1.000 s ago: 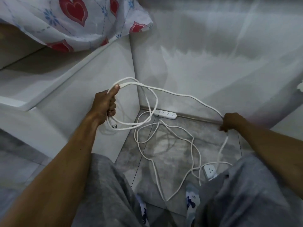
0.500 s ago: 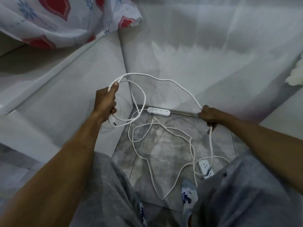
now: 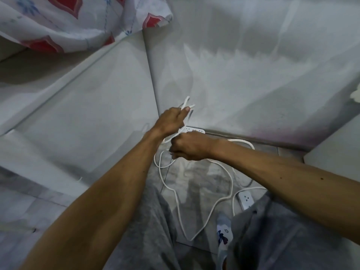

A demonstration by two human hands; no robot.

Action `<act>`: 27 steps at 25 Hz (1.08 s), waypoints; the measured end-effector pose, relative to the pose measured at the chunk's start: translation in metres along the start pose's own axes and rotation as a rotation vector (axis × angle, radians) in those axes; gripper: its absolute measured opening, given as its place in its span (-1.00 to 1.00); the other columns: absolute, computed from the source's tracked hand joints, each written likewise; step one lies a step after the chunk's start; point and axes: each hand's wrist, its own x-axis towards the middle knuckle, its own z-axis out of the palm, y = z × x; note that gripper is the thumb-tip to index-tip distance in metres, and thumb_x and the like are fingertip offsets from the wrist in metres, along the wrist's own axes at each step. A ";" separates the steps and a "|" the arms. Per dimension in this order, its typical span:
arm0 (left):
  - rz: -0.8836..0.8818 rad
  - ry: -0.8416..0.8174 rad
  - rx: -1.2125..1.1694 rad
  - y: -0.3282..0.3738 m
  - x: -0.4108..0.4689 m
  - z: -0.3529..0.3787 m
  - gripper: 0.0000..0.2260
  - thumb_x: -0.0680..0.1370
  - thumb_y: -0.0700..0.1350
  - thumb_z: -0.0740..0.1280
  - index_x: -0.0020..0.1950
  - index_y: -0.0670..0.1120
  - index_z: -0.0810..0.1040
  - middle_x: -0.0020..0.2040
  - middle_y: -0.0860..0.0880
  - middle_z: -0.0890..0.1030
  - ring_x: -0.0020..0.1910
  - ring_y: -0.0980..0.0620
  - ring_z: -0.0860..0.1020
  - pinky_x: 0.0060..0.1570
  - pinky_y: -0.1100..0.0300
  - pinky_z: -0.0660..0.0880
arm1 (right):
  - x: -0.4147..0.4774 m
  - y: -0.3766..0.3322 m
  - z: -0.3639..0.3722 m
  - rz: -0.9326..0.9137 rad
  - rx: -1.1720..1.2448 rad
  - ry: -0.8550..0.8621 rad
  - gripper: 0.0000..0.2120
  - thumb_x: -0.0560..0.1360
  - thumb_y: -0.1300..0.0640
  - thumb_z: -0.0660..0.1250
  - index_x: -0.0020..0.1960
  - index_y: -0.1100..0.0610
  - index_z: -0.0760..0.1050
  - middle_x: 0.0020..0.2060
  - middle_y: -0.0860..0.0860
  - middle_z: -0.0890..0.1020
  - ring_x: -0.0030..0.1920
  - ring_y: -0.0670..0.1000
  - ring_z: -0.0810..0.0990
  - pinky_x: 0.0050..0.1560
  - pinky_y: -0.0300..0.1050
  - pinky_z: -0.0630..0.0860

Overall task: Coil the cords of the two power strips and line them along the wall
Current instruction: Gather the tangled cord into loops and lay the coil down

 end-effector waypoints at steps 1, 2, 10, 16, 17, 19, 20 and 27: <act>-0.009 -0.064 -0.033 0.001 0.000 0.002 -0.56 0.69 0.12 0.14 -0.32 -0.06 0.46 -0.39 -0.03 0.58 -0.31 -0.04 0.53 -0.24 0.11 0.42 | 0.001 0.001 -0.006 -0.023 -0.015 0.083 -0.76 0.60 -0.04 0.26 0.03 0.06 0.64 -0.01 0.03 0.67 0.03 0.14 0.63 -0.17 -0.13 0.32; -0.026 -0.114 -0.094 0.000 0.000 0.002 -0.55 0.69 0.12 0.14 -0.34 -0.04 0.46 -0.43 0.05 0.53 -0.36 0.03 0.50 -0.30 0.18 0.40 | -0.001 0.003 -0.010 -0.032 -0.037 0.136 -0.74 0.60 -0.08 0.24 0.05 0.04 0.63 0.01 0.00 0.67 0.04 0.13 0.63 -0.18 -0.13 0.31; -0.120 -0.259 -0.468 -0.002 -0.010 -0.011 -0.50 0.64 0.19 0.18 -0.35 -0.06 0.60 -0.47 -0.21 0.53 -0.58 -0.07 0.44 -0.54 0.23 0.39 | -0.018 0.021 -0.019 0.070 -0.032 0.559 -0.67 0.54 -0.08 0.35 -0.04 0.22 0.55 -0.09 0.14 0.66 -0.21 0.22 0.64 -0.35 0.01 0.48; -0.222 -0.326 -0.381 -0.002 -0.015 -0.014 -0.66 0.48 0.12 0.19 -0.28 -0.12 0.52 -0.51 -0.12 0.46 -0.55 -0.01 0.29 -0.51 0.21 0.26 | -0.017 0.030 -0.015 0.131 0.219 0.545 -0.58 0.53 -0.07 0.37 0.16 0.20 0.32 -0.04 0.07 0.57 -0.19 0.10 0.57 -0.24 0.01 0.51; -0.235 -0.321 -0.376 -0.003 -0.017 -0.016 -0.64 0.48 0.12 0.19 -0.27 -0.13 0.54 -0.53 -0.11 0.43 -0.56 -0.01 0.29 -0.53 0.22 0.25 | -0.017 0.030 -0.013 0.115 0.225 0.535 -0.56 0.51 -0.04 0.38 0.21 0.18 0.31 0.01 0.06 0.54 -0.17 0.07 0.56 -0.23 -0.02 0.51; -0.240 -0.315 -0.364 -0.006 -0.022 -0.020 -0.55 0.50 0.18 0.18 -0.25 -0.18 0.59 -0.56 -0.08 0.36 -0.57 -0.01 0.27 -0.54 0.25 0.24 | -0.016 0.034 -0.009 0.128 0.167 0.494 -0.47 0.45 0.02 0.40 0.31 0.16 0.30 0.11 0.06 0.47 -0.11 0.04 0.54 -0.23 -0.08 0.48; -0.233 -0.320 -0.349 -0.006 -0.024 -0.021 -0.49 0.52 0.23 0.18 -0.25 -0.19 0.61 -0.56 -0.07 0.33 -0.58 0.01 0.26 -0.54 0.26 0.24 | -0.016 0.039 -0.007 0.179 0.114 0.481 -0.43 0.42 0.03 0.41 0.35 0.15 0.31 0.16 0.07 0.45 -0.06 0.05 0.53 -0.22 -0.07 0.48; -0.155 -0.295 -0.428 -0.006 -0.032 -0.031 -0.68 0.40 0.12 0.55 -0.33 -0.10 0.63 -0.50 -0.03 0.30 -0.55 0.05 0.21 -0.51 0.22 0.16 | -0.023 0.071 0.000 0.421 0.493 0.349 -0.81 0.42 0.11 0.45 -0.10 0.15 0.47 -0.24 -0.02 0.58 -0.18 0.09 0.56 -0.16 -0.05 0.40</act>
